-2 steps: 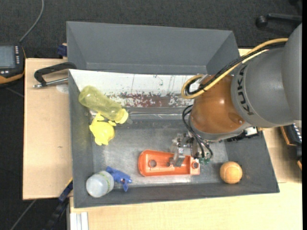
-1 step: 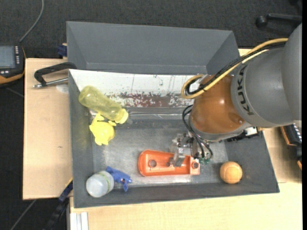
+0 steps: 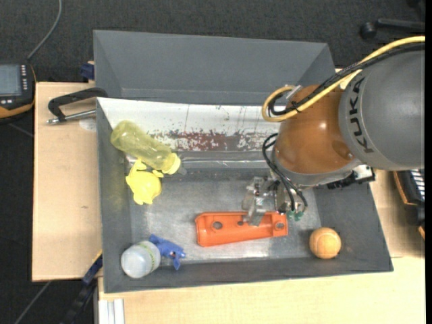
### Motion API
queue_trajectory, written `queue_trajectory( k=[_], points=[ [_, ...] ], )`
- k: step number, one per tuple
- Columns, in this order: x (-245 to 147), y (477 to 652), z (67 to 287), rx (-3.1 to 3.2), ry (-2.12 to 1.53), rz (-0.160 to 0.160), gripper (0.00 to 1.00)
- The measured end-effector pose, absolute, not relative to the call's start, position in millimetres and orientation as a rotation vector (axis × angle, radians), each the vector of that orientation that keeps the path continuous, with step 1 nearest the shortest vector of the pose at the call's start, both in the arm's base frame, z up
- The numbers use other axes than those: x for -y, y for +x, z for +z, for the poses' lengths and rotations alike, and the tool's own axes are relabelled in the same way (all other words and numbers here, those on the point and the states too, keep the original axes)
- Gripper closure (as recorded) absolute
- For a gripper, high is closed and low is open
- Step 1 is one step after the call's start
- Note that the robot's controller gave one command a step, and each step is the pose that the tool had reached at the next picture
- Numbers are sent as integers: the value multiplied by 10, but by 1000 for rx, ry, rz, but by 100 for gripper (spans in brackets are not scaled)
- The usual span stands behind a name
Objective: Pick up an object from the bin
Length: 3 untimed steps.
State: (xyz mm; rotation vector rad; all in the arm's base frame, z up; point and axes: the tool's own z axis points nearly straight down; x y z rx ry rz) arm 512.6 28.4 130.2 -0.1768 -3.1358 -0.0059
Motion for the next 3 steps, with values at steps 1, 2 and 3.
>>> queue_trajectory(
  k=[1,2,3],
  points=[
    [-263,5164,1700,3149,-170,-8,100],
    [-191,5368,1990,3140,-143,-7,100],
    [-231,5302,2497,3148,-173,-9,100]
  ],
)
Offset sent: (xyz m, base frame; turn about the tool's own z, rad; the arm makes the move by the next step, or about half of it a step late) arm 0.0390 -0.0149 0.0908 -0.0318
